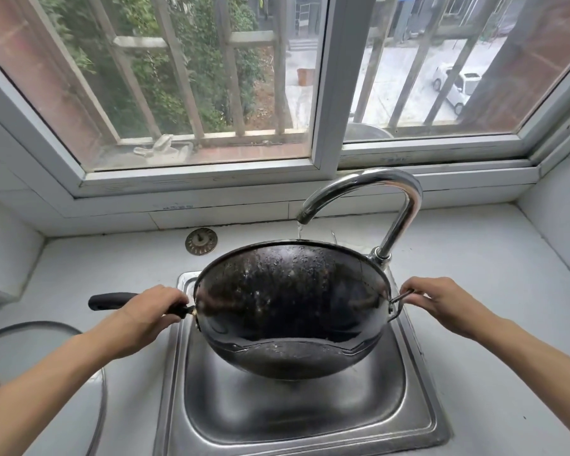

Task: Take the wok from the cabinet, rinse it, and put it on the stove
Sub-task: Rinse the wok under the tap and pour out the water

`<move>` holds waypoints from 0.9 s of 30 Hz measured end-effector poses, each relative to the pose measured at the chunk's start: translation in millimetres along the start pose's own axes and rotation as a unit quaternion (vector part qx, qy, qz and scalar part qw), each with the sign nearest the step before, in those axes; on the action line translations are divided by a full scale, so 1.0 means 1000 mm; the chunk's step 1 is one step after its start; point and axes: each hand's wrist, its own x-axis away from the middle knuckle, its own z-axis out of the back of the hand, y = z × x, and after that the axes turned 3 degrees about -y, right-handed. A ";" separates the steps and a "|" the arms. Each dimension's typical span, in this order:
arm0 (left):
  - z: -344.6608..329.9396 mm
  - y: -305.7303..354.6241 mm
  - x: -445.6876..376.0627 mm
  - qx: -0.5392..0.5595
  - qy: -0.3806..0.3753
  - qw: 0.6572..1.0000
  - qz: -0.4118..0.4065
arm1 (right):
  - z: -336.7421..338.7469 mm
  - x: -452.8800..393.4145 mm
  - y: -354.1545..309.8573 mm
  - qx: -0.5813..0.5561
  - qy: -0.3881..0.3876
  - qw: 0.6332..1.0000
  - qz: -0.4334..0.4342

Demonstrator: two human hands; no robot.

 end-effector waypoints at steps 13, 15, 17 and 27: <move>-0.010 -0.006 -0.001 -0.080 0.059 0.993 -0.067 | -0.002 -0.002 -0.001 0.037 -0.009 0.999 0.023; -0.012 -0.008 -0.002 -0.074 0.063 0.993 -0.066 | -0.003 -0.002 -0.001 0.048 -0.001 0.998 0.034; -0.013 -0.009 -0.003 -0.068 0.066 0.993 -0.068 | -0.004 -0.003 0.002 0.057 0.006 0.997 0.045; -0.015 -0.011 -0.011 -0.056 0.053 0.995 -0.056 | -0.005 -0.003 0.006 0.052 0.038 0.996 0.060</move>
